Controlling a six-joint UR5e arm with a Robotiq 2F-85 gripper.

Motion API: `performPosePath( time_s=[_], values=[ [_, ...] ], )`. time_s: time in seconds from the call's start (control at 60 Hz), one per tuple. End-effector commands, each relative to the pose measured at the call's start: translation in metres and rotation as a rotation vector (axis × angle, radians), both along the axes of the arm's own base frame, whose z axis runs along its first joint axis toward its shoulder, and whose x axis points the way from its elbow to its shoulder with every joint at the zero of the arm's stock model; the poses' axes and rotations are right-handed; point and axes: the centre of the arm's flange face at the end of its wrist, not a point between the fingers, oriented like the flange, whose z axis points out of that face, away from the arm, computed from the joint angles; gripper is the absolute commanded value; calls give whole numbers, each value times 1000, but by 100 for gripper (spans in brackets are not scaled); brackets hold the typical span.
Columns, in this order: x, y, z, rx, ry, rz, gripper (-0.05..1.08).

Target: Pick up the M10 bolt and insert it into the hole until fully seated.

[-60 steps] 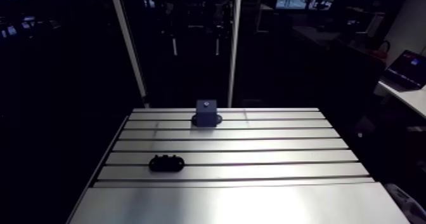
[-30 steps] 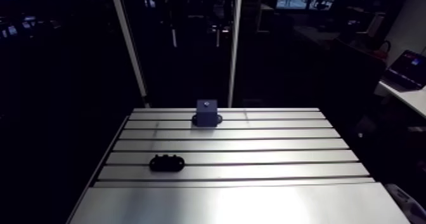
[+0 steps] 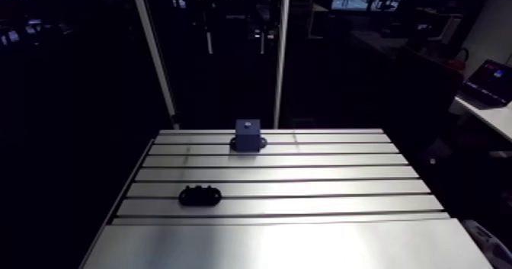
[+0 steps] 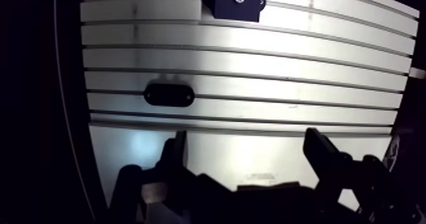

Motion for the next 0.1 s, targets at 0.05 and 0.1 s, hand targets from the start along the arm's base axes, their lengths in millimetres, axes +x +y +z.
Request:
performPosePath(
  time_s=[0.05, 0.1],
  values=[
    [-1, 0, 0, 0, 0, 0, 1],
    [-2, 0, -2, 0, -3, -1, 1]
  ],
)
